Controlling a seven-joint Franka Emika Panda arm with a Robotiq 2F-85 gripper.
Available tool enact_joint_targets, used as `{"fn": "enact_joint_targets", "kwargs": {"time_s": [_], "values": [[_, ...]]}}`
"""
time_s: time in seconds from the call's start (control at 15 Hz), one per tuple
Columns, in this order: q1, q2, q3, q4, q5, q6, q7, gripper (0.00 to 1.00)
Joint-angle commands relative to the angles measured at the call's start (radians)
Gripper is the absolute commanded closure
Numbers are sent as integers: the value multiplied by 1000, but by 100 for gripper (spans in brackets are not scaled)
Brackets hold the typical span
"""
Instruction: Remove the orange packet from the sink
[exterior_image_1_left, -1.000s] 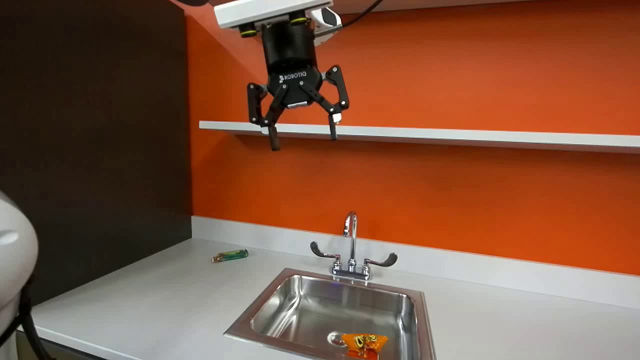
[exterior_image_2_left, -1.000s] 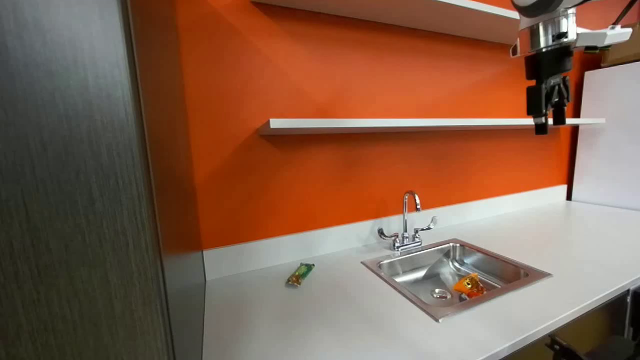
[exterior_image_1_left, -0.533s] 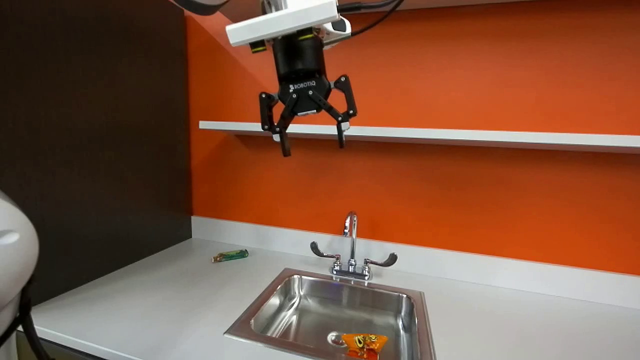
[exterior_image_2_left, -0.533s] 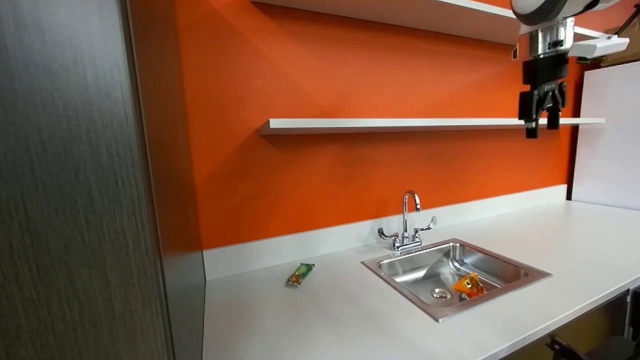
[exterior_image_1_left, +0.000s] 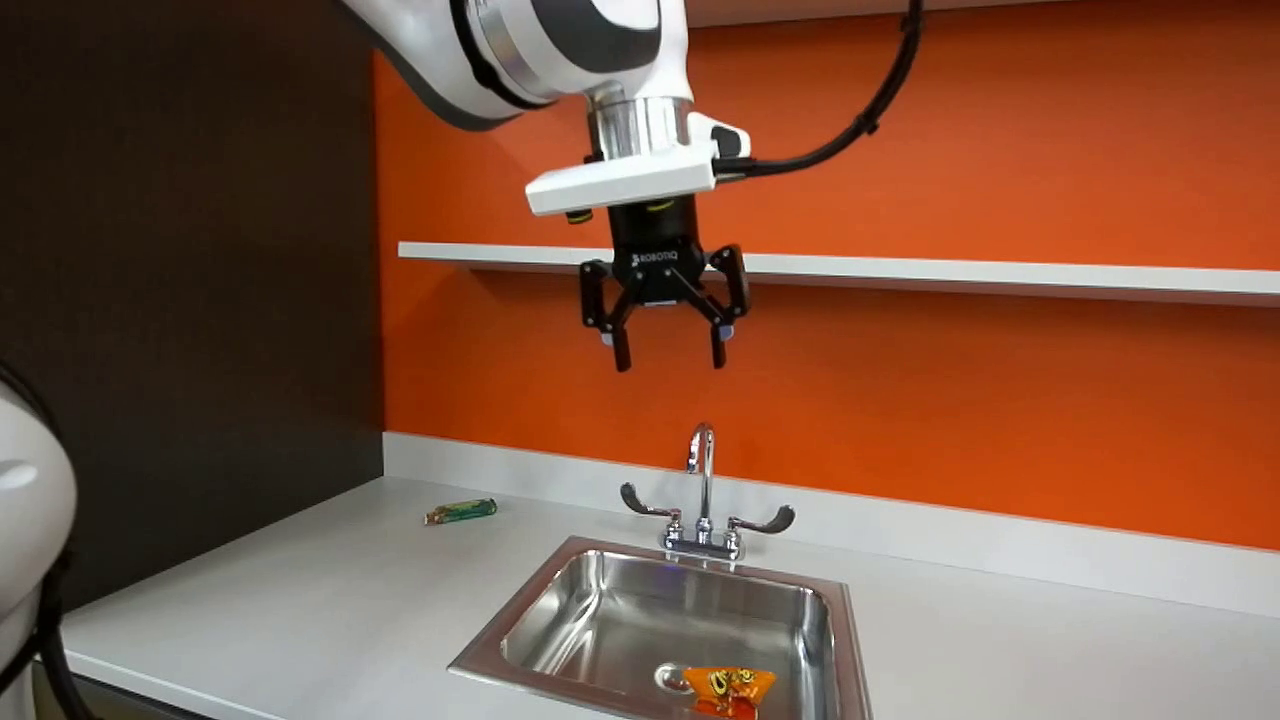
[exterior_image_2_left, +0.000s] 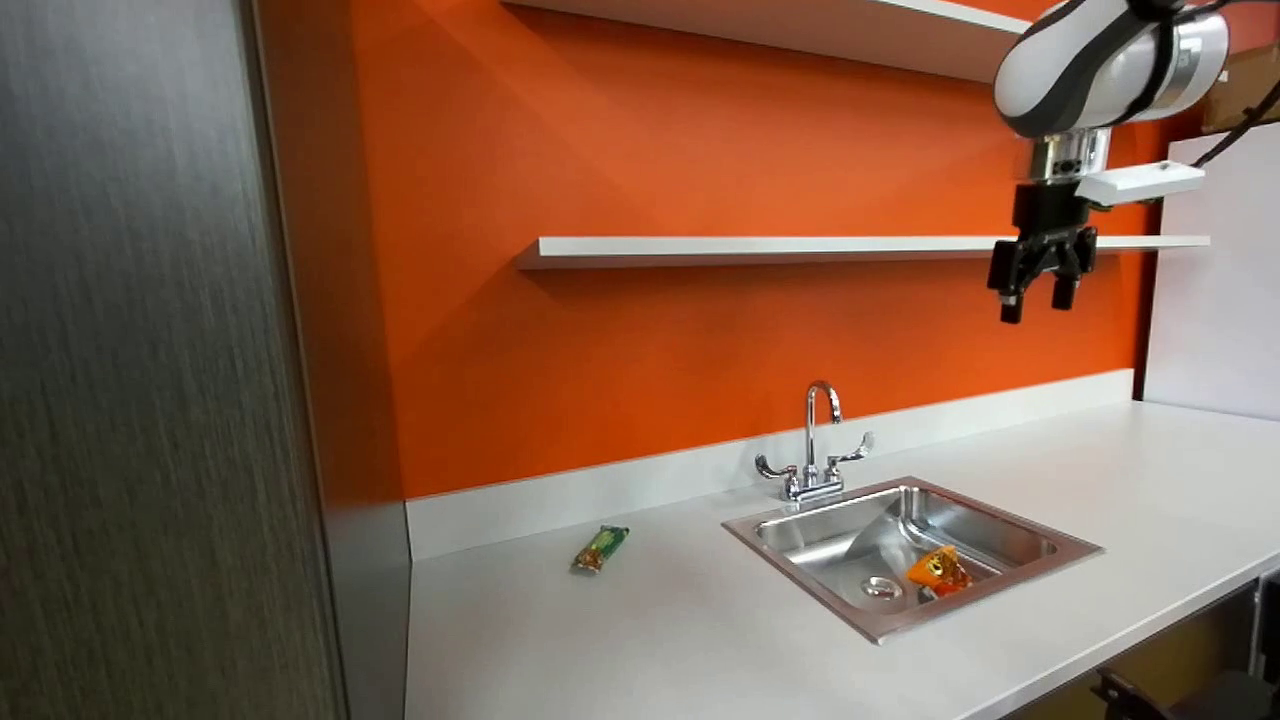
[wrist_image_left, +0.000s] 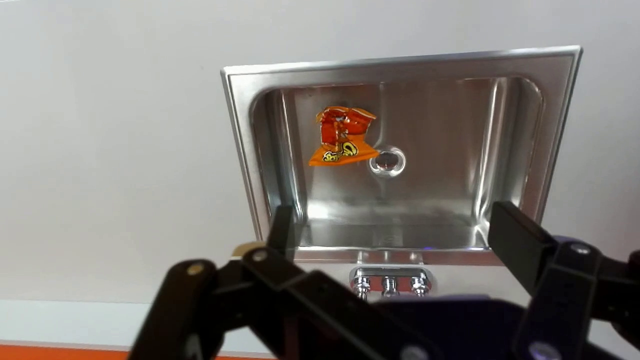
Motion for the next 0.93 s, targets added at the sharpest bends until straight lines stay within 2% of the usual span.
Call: {"fn": "enact_joint_targets", "kwargs": {"time_s": [0.0, 0.27, 0.6, 0.87], "values": [[-18, 150, -5, 45, 59, 96, 1, 0], [-16, 307, -9, 91, 131, 183, -17, 0], [-29, 436, 27, 162, 175, 205, 14, 0], [-39, 553, 38, 235, 218, 207, -29, 0]]}}
